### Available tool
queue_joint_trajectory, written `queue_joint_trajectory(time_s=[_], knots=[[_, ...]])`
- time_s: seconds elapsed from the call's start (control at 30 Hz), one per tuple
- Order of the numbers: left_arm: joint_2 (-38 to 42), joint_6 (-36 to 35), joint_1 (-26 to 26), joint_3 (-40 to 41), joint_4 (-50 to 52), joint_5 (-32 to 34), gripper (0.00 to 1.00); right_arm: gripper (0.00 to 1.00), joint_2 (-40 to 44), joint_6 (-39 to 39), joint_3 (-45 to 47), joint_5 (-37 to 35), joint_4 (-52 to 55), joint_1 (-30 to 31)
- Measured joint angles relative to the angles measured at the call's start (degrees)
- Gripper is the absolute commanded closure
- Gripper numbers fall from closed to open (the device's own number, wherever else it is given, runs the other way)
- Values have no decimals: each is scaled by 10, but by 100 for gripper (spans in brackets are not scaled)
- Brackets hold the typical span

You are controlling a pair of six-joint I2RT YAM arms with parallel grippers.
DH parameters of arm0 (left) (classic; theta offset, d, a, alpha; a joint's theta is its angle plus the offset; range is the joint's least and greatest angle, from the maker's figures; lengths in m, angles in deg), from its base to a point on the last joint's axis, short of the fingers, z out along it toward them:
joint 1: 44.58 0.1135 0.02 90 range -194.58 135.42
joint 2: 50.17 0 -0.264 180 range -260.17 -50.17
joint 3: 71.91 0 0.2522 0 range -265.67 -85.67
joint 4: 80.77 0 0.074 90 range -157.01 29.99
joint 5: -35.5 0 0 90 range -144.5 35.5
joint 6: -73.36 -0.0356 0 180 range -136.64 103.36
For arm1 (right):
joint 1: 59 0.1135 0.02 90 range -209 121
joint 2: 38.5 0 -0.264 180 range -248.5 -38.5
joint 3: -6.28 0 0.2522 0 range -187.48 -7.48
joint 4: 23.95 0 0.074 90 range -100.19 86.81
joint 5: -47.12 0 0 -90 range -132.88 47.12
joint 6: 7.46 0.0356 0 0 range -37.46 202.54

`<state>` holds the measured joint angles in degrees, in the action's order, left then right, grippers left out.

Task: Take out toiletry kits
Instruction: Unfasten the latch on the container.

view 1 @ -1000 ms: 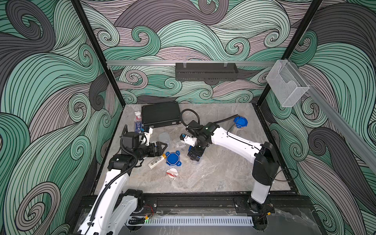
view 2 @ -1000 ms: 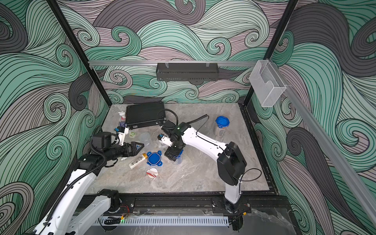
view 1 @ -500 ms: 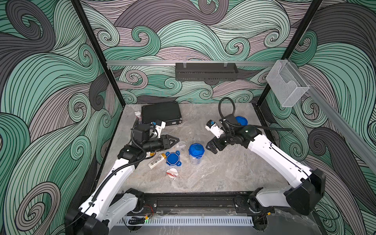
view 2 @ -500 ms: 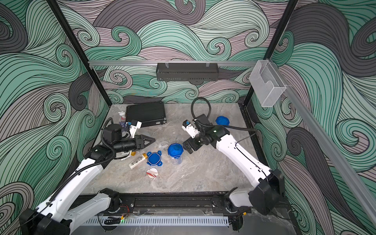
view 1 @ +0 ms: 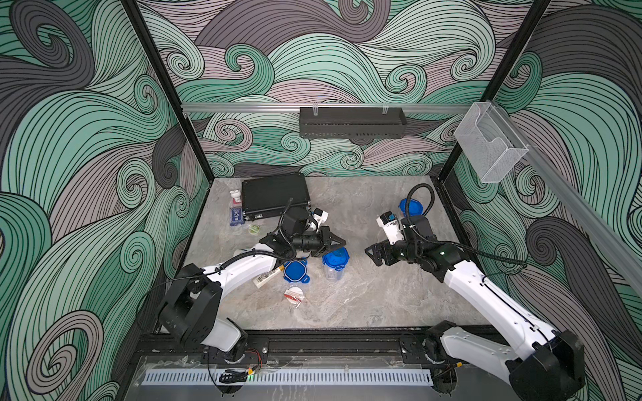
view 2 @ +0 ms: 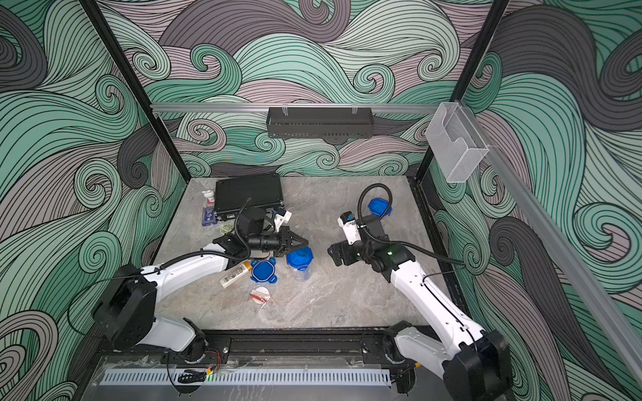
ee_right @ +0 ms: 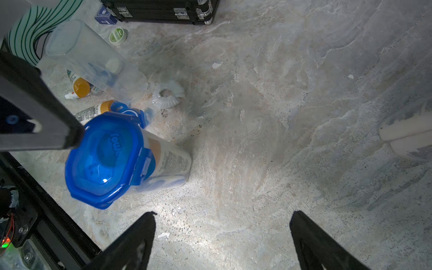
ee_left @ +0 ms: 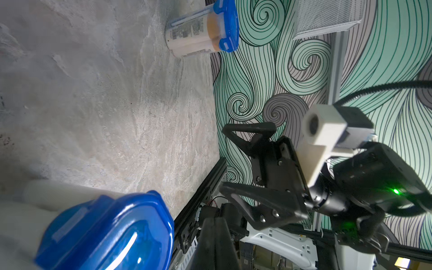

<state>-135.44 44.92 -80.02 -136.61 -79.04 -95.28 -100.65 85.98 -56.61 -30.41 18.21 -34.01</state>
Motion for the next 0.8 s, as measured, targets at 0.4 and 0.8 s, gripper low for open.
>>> queue_joint_trajectory(time_s=[0.4,0.8], knots=[[-26,7,0,19,-17,14,100,7,5,7,1,-1,-16,0],[-26,10,0,51,-61,-2,100,7,5,7,3,-1,-17,0]])
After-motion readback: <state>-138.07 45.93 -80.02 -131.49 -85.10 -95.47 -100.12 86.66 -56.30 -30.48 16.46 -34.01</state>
